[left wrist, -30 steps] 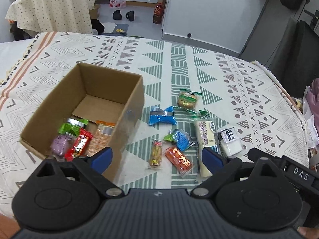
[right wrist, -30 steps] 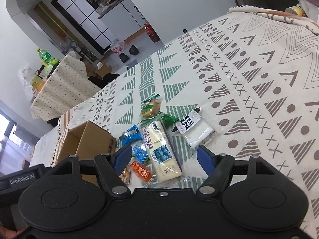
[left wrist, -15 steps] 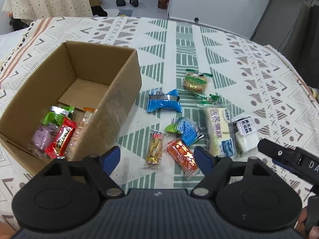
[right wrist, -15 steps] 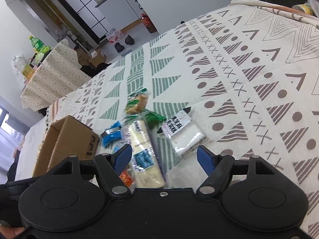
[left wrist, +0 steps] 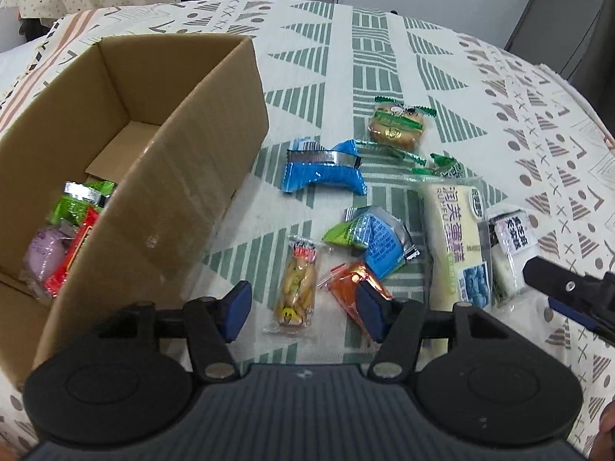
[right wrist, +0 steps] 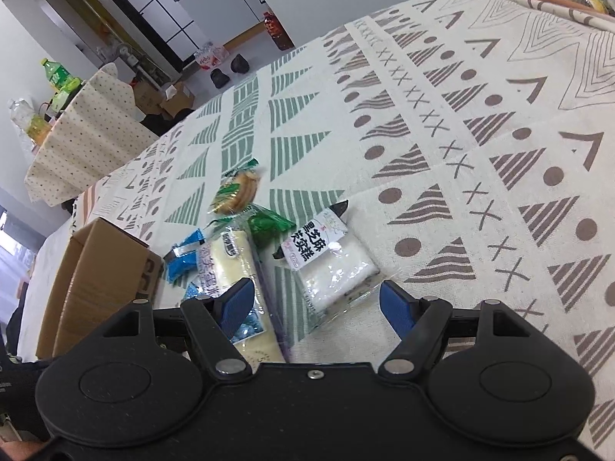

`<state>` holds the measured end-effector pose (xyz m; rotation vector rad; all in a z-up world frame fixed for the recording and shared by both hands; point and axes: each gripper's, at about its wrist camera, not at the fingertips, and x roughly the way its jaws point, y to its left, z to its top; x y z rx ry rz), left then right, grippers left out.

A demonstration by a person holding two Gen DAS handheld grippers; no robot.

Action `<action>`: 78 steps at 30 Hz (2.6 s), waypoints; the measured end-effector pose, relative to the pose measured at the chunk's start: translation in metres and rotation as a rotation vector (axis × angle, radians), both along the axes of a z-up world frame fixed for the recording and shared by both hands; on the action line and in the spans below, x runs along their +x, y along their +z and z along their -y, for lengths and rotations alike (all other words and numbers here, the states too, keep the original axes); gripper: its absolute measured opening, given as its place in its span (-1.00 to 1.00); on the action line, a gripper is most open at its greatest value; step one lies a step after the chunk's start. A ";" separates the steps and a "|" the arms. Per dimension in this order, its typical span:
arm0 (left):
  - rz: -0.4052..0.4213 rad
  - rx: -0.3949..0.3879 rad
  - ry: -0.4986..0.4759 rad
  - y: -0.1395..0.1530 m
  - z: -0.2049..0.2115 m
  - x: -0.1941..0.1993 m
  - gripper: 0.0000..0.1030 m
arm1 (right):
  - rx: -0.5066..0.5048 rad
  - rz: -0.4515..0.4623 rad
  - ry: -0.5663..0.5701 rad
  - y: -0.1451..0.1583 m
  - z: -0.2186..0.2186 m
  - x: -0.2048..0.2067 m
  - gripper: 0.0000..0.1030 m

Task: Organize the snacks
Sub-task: 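Move both open tools back toward the remaining snacks beside the box, then close the left tool on the yellow snack-stick packet while the right tool closes on the white packet, then lift and carry both held packets over the cardboard box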

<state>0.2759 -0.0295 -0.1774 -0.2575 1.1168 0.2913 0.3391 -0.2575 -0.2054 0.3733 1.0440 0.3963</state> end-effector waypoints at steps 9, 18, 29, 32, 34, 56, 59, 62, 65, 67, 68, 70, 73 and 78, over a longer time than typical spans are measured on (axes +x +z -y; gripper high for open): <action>-0.012 -0.028 0.060 -0.011 -0.011 0.004 -0.63 | -0.042 0.001 0.038 -0.012 -0.012 0.009 0.40; 0.003 -0.054 0.072 -0.006 -0.016 0.005 -0.64 | -0.107 0.064 0.025 -0.010 -0.015 0.017 0.41; 0.010 -0.074 0.084 0.000 -0.019 0.000 -0.64 | -0.214 0.171 0.082 -0.007 -0.032 0.025 0.70; 0.005 -0.074 0.083 0.000 -0.019 -0.001 -0.64 | -0.238 0.189 0.106 -0.013 -0.039 0.033 0.70; 0.000 -0.077 0.086 0.002 -0.020 -0.001 -0.64 | -0.216 0.169 0.125 -0.021 -0.042 0.035 0.69; 0.046 -0.067 0.049 0.043 -0.014 -0.033 -0.64 | -0.165 0.133 0.034 0.024 -0.013 -0.014 -0.06; 0.059 -0.072 0.047 0.051 -0.016 -0.042 -0.64 | -0.131 0.140 0.004 0.033 -0.009 -0.023 -0.06; 0.075 -0.084 0.050 0.060 -0.019 -0.049 -0.64 | -0.111 0.131 -0.016 0.039 -0.005 -0.037 -0.06; 0.101 -0.085 0.042 0.072 -0.021 -0.056 -0.64 | -0.107 0.149 -0.027 0.049 -0.003 -0.048 -0.06; 0.120 -0.088 0.036 0.079 -0.022 -0.060 -0.64 | -0.109 0.167 -0.029 0.059 -0.004 -0.051 -0.06; 0.126 -0.092 0.034 0.082 -0.023 -0.062 -0.64 | -0.108 0.174 -0.030 0.063 -0.005 -0.052 -0.06; 0.138 -0.100 0.031 0.086 -0.024 -0.066 -0.64 | -0.108 0.190 -0.030 0.072 -0.008 -0.055 -0.06; 0.152 -0.107 0.036 0.093 -0.029 -0.072 -0.64 | -0.095 0.207 -0.039 0.083 -0.011 -0.061 -0.06; 0.173 -0.122 0.049 0.103 -0.040 -0.080 -0.64 | -0.068 0.219 -0.046 0.096 -0.020 -0.073 -0.06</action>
